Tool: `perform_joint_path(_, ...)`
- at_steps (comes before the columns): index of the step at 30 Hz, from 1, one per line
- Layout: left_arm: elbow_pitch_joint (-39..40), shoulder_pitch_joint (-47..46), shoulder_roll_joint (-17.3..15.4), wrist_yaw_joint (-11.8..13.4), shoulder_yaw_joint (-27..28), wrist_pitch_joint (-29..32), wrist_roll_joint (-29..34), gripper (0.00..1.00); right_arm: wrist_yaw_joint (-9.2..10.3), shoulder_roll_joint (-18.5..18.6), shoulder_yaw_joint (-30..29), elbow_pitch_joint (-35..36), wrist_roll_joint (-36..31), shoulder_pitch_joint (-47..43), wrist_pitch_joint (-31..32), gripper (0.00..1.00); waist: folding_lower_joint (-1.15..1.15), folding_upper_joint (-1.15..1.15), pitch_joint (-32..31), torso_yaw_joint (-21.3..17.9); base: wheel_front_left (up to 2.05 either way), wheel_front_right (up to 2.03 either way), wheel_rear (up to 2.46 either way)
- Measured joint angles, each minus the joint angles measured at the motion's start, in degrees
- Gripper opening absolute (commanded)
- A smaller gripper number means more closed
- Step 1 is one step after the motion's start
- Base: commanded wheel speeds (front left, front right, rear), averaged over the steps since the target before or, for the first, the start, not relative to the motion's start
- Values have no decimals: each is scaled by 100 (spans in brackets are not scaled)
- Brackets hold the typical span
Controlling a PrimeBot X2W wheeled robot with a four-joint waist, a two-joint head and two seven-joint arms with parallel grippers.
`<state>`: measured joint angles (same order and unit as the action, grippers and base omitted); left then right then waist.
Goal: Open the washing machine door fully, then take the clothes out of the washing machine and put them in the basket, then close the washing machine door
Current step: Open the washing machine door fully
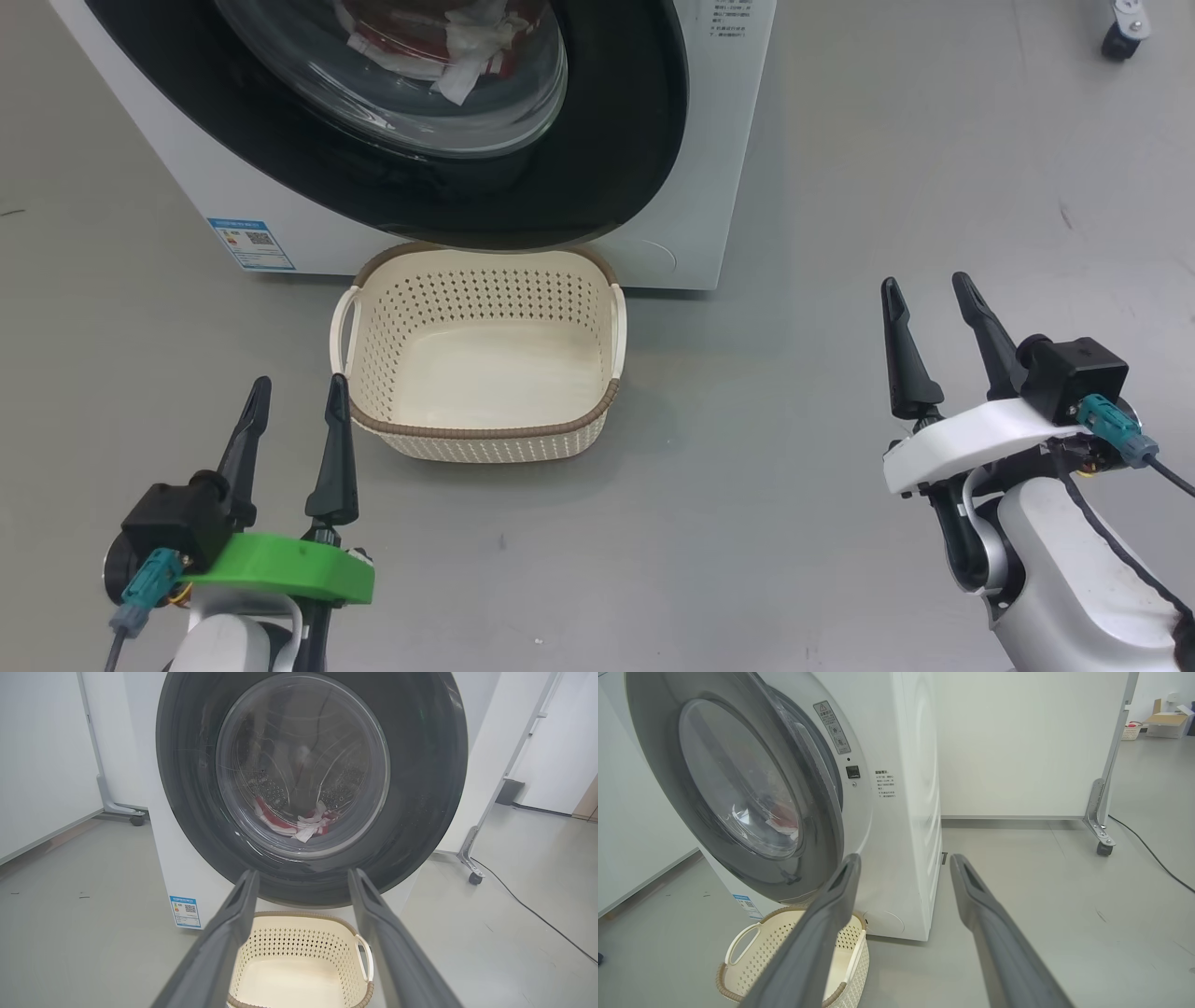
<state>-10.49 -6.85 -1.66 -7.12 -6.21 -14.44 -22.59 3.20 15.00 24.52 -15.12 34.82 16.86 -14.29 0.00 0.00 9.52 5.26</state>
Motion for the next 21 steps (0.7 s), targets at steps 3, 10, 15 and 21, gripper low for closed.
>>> perform_joint_path(3,3,13,0,0,-1,0,1,100,7,-21,-38,104,-22,-12,-15,100,0,0,5,-10,0,0,0)
perform_joint_path(10,13,13,0,0,-15,0,1,100,48,-22,-123,265,-80,-148,-15,100,0,0,30,-25,0,0,0)
perform_joint_path(15,18,13,0,0,-27,0,1,100,57,-25,-152,349,-129,-229,-15,100,0,0,50,-23,0,0,0)
perform_joint_path(21,22,14,0,0,-45,0,1,100,99,-32,-202,455,-192,-255,-15,100,0,0,74,-17,0,0,0)
